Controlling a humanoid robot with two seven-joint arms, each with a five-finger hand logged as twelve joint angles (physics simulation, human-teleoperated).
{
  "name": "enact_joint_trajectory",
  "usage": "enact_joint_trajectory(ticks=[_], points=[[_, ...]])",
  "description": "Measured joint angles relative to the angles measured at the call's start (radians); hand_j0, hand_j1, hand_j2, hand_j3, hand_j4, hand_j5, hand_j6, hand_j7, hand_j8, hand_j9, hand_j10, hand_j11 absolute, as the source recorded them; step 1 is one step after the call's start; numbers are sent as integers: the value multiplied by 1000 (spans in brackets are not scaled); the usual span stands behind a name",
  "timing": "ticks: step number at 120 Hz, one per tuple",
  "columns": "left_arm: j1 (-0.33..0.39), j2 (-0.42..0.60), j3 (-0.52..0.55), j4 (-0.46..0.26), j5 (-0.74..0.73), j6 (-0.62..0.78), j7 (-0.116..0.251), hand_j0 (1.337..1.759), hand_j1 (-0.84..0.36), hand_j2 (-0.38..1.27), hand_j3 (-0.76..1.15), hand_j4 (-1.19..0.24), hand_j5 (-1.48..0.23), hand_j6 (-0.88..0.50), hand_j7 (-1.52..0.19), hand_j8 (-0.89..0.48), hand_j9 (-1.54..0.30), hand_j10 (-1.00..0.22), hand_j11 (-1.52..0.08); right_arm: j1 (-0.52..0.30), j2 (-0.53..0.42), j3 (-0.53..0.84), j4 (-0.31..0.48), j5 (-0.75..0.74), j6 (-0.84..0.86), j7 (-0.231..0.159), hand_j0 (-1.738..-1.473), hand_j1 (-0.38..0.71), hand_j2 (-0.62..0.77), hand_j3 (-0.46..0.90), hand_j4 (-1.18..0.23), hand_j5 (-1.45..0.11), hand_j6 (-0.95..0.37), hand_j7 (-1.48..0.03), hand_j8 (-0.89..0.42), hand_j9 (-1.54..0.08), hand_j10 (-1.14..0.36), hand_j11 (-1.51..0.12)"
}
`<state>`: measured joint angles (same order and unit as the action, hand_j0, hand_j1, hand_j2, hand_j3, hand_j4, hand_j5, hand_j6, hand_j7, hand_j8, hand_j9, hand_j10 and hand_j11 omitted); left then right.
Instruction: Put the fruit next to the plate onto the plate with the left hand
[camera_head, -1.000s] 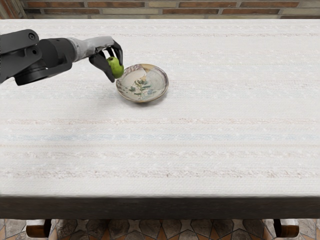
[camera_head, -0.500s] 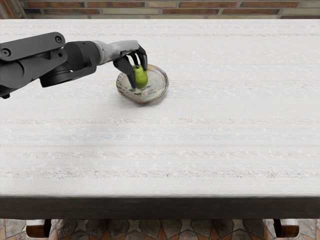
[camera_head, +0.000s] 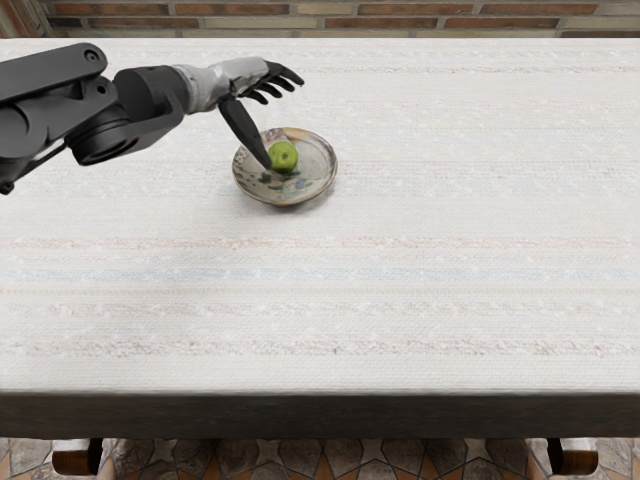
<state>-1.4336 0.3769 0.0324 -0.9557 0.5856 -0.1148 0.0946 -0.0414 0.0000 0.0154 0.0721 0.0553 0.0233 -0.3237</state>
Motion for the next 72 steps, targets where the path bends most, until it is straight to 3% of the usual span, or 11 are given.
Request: enact_joint_trajectory(ticks=[12, 29, 72], points=[[-2, 112, -44, -6, -142, -162, -2, 1658, 205, 68, 0, -127, -172, -109, -169, -110, -168, -128, -168, 0, 0, 0, 0, 0, 0, 0, -1658, -349, 0, 0, -1, 0, -1, 0, -1, 0, -1, 0], [32, 190, -81, -12, -307, -408, -2, 1658, 265, 36, 0, -74, -100, -66, -98, -66, -98, -75, -98, 0, 0, 0, 0, 0, 0, 0, -1658, -349, 0, 0, -1, 0, -1, 0, -1, 0, -1, 0], [93, 306, -94, -86, -368, -493, -1, 1658, 315, 11, 0, -31, -39, -29, -39, -29, -39, -30, -39, 0, 0, 0, 0, 0, 0, 0, -1658, -349, 0, 0, -1, 0, -1, 0, -1, 0, 0, 0]])
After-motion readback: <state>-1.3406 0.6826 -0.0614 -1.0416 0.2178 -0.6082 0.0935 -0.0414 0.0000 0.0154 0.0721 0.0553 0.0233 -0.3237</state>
